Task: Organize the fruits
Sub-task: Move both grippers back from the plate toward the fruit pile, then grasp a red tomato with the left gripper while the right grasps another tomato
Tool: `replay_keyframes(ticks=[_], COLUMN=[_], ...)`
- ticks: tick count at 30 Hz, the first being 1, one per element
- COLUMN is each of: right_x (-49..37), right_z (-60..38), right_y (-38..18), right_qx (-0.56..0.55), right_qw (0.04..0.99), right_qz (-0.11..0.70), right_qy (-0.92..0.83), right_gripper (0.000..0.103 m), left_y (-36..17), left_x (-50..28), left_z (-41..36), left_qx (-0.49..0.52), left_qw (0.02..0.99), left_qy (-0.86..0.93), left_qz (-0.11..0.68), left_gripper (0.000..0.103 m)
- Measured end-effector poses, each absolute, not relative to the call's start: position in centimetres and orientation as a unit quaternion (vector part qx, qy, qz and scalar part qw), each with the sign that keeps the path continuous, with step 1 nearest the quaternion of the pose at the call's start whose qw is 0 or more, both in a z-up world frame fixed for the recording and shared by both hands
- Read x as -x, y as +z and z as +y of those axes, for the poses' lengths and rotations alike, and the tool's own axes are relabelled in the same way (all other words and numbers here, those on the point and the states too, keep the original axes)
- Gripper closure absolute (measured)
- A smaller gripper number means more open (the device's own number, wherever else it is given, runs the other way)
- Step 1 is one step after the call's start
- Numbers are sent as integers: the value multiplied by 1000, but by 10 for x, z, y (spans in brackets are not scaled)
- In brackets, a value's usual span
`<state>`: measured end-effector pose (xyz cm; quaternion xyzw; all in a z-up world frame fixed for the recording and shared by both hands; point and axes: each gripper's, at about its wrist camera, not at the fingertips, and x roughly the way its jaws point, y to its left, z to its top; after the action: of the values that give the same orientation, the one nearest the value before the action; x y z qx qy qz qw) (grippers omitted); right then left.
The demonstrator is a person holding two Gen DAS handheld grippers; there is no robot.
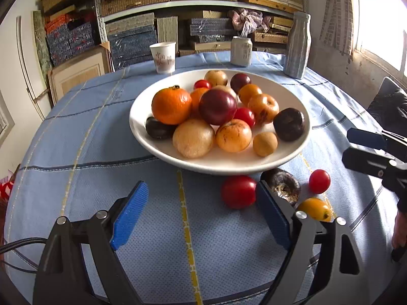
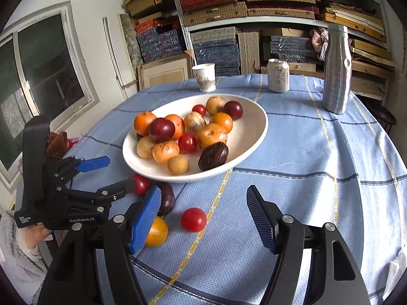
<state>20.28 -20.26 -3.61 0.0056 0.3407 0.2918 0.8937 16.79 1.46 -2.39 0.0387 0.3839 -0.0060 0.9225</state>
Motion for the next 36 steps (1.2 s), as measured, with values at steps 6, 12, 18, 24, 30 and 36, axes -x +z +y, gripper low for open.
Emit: replay_keyframes(ticks=[6, 12, 18, 24, 30, 36], right_x=[-209, -214, -219, -216, -207, -207], right_z=[-196, -184, -185, -179, -167, -173], right_y=[-47, -61, -72, -71, -69, -67], right_qx=[3, 20, 1, 25, 65, 56], right_qw=[884, 870, 853, 854, 856, 861], right_qz=[367, 397, 424, 422, 411, 407], right_qy=[290, 293, 306, 303, 307, 300], right_gripper=[32, 45, 61, 60, 76, 77], left_y=[-27, -30, -36, -41, -37, -30], left_x=[-175, -184, -188, -188, -183, -176], left_z=[15, 7, 16, -11, -11, -6], left_qx=[-36, -46, -15, -88, -98, -93], left_qw=[920, 915, 904, 899, 905, 914], left_qy=[-13, -37, -77, -67, -56, -36], left_qz=[390, 400, 420, 424, 411, 394], left_gripper=[15, 17, 37, 49, 57, 65])
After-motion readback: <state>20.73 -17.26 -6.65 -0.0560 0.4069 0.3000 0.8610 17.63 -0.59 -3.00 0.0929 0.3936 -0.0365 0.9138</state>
